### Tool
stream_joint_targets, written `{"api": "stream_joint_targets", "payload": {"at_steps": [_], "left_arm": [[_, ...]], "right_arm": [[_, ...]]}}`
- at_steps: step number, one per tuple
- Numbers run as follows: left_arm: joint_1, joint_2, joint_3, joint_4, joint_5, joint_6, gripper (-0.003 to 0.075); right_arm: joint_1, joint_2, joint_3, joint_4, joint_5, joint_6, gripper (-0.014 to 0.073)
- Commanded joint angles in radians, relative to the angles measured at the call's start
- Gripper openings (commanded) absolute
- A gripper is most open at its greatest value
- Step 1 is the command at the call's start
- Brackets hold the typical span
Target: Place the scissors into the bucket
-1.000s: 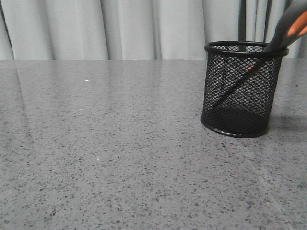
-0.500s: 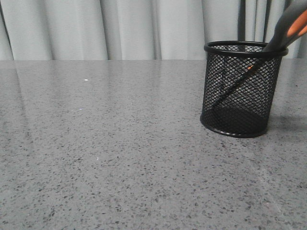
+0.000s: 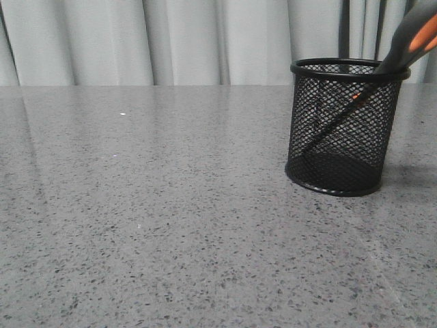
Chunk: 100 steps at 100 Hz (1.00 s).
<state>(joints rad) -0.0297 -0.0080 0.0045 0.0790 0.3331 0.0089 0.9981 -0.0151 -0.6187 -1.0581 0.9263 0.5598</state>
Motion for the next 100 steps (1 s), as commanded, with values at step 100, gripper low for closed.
{"api": "stream_joint_targets", "payload": {"at_steps": [100], "left_arm": [[-0.007,-0.024,0.045,0.000,-0.051,-0.009,-0.0020]], "right_arm": [[-0.221,0.012,0.187,-0.055,-0.318,-0.001,-0.0050]]}}
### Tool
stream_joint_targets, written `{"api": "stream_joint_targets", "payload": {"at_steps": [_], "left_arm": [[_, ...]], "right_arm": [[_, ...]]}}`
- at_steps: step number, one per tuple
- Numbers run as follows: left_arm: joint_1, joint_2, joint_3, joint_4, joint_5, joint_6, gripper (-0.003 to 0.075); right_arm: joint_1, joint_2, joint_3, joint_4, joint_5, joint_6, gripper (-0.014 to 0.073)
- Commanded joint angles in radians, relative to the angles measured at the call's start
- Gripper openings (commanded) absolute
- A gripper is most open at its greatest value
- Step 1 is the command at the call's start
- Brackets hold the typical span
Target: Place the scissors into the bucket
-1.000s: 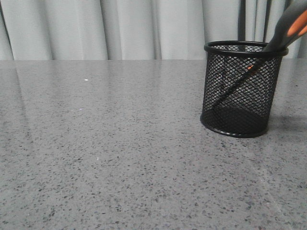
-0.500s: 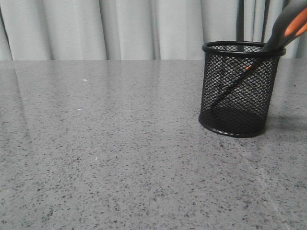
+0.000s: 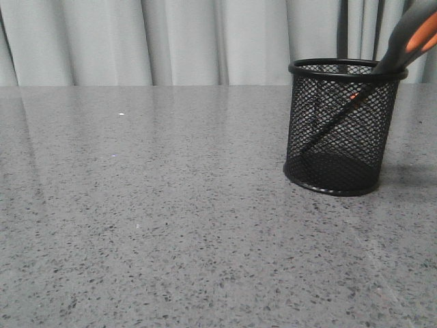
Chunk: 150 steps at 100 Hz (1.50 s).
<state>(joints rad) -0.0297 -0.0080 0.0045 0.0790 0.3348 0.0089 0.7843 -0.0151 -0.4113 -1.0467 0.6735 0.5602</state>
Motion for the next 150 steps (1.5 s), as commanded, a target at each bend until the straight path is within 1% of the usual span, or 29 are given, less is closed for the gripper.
{"api": "stream_joint_targets", "payload": {"at_steps": [1,13,18,24,27,33,42,43,44,45,50,55,57,60,65,69,79,88,97,108,112,119,150], "left_arm": [[-0.007,-0.024,0.045,0.000,-0.053,-0.009,-0.0020],[-0.007,-0.024,0.045,0.000,-0.053,-0.009,-0.0020],[-0.007,-0.024,0.045,0.000,-0.053,-0.009,-0.0020],[-0.007,-0.024,0.045,0.000,-0.053,-0.009,-0.0020],[-0.007,-0.024,0.045,0.000,-0.053,-0.009,-0.0020],[-0.007,-0.024,0.045,0.000,-0.053,-0.009,-0.0020],[-0.007,-0.024,0.045,0.000,-0.053,-0.009,-0.0020],[-0.007,-0.024,0.045,0.000,-0.053,-0.009,-0.0020],[-0.007,-0.024,0.045,0.000,-0.053,-0.009,-0.0020],[-0.007,-0.024,0.045,0.000,-0.053,-0.009,-0.0020],[-0.007,-0.024,0.045,0.000,-0.053,-0.009,-0.0020],[-0.007,-0.024,0.045,0.000,-0.053,-0.009,-0.0020],[-0.007,-0.024,0.045,0.000,-0.053,-0.009,-0.0020],[-0.007,-0.024,0.045,0.000,-0.053,-0.009,-0.0020],[-0.007,-0.024,0.045,0.000,-0.053,-0.009,-0.0020],[-0.007,-0.024,0.045,0.000,-0.053,-0.009,-0.0020],[-0.007,-0.024,0.045,0.000,-0.053,-0.009,-0.0020],[-0.007,-0.024,0.045,0.000,-0.053,-0.009,-0.0020],[-0.007,-0.024,0.045,0.000,-0.053,-0.009,-0.0020],[-0.007,-0.024,0.045,0.000,-0.053,-0.009,-0.0020],[-0.007,-0.024,0.045,0.000,-0.053,-0.009,-0.0020],[-0.007,-0.024,0.045,0.000,-0.053,-0.009,-0.0020],[-0.007,-0.024,0.045,0.000,-0.053,-0.009,-0.0020]], "right_arm": [[-0.007,0.012,-0.021,-0.066,-0.066,-0.002,-0.0050],[-0.007,0.014,-0.016,-0.068,-0.129,-0.002,-0.0050],[-0.007,0.018,-0.003,-0.064,-0.198,-0.002,-0.0050],[-0.007,0.031,0.016,-0.015,-0.262,-0.002,-0.0050],[-0.010,0.044,0.025,0.056,-0.289,-0.007,-0.0050],[-0.026,0.070,0.046,0.145,-0.331,-0.046,-0.0050],[-0.080,0.125,0.068,0.289,-0.392,-0.192,-0.0050],[-0.092,0.129,0.071,0.303,-0.396,-0.205,-0.0050],[-0.106,0.141,0.074,0.348,-0.404,-0.249,-0.0050],[-0.113,0.141,0.074,0.348,-0.407,-0.249,-0.0050],[-0.167,0.167,0.087,0.471,-0.436,-0.365,-0.0050],[-0.228,0.194,0.102,0.637,-0.468,-0.508,-0.0050],[-0.255,0.201,0.110,0.681,-0.484,-0.541,-0.0050],[-0.291,0.219,0.123,0.790,-0.514,-0.618,-0.0050],[-0.355,0.240,0.153,0.923,-0.575,-0.692,-0.0050],[-0.406,0.251,0.186,0.991,-0.631,-0.703,-0.0050],[-0.495,0.247,0.265,1.004,-0.790,-0.703,-0.0050],[-0.550,0.231,0.324,1.004,-0.822,-0.703,-0.0050],[-0.576,0.202,0.381,1.034,-0.791,-0.701,-0.0050],[-0.580,0.156,0.439,1.083,-0.757,-0.701,-0.0050],[-0.580,0.137,0.439,1.086,-0.696,-0.701,-0.0050],[-0.582,0.109,0.439,1.086,-0.631,-0.701,-0.0050],[-0.582,0.033,0.439,1.083,-0.456,-0.701,-0.0050]]}}
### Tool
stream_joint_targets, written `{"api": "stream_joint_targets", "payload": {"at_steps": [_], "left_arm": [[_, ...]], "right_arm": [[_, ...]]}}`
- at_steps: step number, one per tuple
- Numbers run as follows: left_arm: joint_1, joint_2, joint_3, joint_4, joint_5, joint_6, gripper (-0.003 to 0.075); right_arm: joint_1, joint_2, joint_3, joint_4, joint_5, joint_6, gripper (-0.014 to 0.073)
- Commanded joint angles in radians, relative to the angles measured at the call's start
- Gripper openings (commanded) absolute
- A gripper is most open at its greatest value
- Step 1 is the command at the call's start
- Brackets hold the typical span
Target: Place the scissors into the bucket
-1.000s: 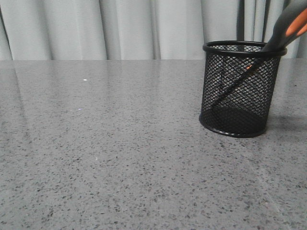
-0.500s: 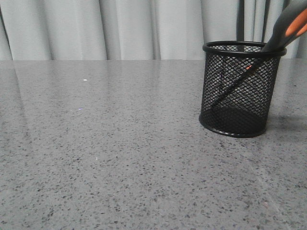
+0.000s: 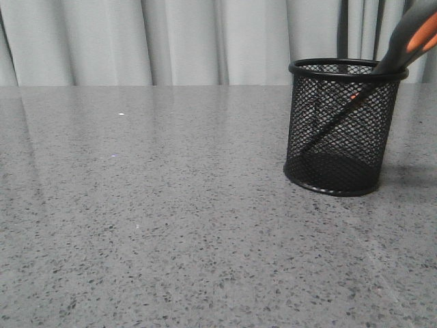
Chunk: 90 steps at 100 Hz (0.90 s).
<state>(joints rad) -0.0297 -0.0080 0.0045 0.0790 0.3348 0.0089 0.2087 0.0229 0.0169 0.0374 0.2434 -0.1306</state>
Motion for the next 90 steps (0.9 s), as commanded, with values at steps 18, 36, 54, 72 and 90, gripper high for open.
{"api": "stream_joint_targets", "payload": {"at_steps": [18,36,54,72,90], "left_arm": [[-0.007,-0.024,0.045,0.000,-0.053,-0.009,-0.0020],[-0.007,-0.024,0.045,0.000,-0.053,-0.009,-0.0020],[-0.007,-0.024,0.045,0.000,-0.053,-0.009,-0.0020],[-0.007,-0.024,0.045,0.000,-0.053,-0.009,-0.0020],[-0.007,-0.024,0.045,0.000,-0.053,-0.009,-0.0020]], "right_arm": [[-0.006,-0.052,0.011,-0.011,0.052,-0.010,-0.0050],[-0.006,-0.052,0.011,-0.020,0.055,-0.010,-0.0050],[-0.006,-0.052,0.011,-0.059,0.050,-0.010,-0.0050],[-0.006,-0.052,0.011,-0.061,0.050,-0.010,-0.0050],[-0.006,-0.052,0.011,-0.061,0.050,-0.010,-0.0050]]}}
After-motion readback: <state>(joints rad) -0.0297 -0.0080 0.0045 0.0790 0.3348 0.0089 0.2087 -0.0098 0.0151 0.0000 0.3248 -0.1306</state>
